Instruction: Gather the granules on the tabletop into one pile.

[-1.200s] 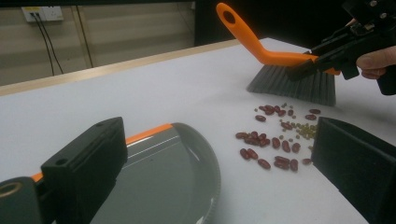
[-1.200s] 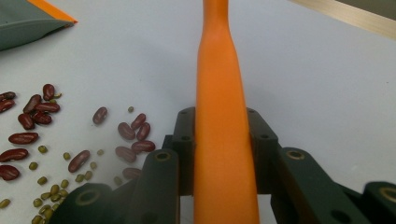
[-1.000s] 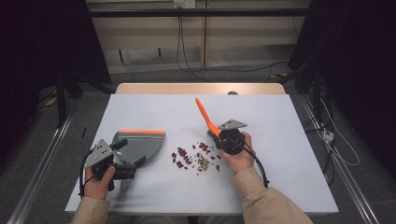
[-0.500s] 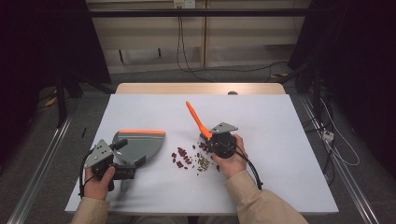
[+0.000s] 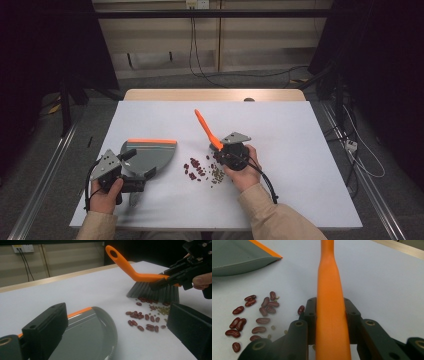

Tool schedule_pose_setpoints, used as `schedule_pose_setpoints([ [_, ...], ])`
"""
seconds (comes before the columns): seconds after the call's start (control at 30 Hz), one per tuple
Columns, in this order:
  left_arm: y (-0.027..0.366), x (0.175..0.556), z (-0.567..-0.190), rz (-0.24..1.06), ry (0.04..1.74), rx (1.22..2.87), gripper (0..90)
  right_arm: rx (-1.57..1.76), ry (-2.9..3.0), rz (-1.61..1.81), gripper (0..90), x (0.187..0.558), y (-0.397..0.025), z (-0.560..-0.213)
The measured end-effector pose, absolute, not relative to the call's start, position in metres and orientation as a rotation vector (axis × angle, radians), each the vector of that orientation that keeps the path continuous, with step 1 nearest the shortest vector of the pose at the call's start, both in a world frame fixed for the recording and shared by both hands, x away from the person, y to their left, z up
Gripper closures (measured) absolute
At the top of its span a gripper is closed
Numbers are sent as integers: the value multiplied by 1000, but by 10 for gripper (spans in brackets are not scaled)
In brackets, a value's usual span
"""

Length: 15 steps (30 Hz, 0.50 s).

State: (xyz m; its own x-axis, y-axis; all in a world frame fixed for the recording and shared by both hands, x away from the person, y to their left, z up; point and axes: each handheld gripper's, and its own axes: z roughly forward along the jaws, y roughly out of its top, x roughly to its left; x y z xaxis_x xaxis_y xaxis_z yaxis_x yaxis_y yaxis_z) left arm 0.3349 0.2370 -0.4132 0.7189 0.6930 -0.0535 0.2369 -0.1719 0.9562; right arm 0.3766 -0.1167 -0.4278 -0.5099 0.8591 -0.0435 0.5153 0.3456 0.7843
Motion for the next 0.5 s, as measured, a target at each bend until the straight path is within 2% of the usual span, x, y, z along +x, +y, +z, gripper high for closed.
schedule_pose_setpoints([
  [0.5,237,335,-413,478,743,1739,34,1163,2190,1044,708,373,-102,-428],
])
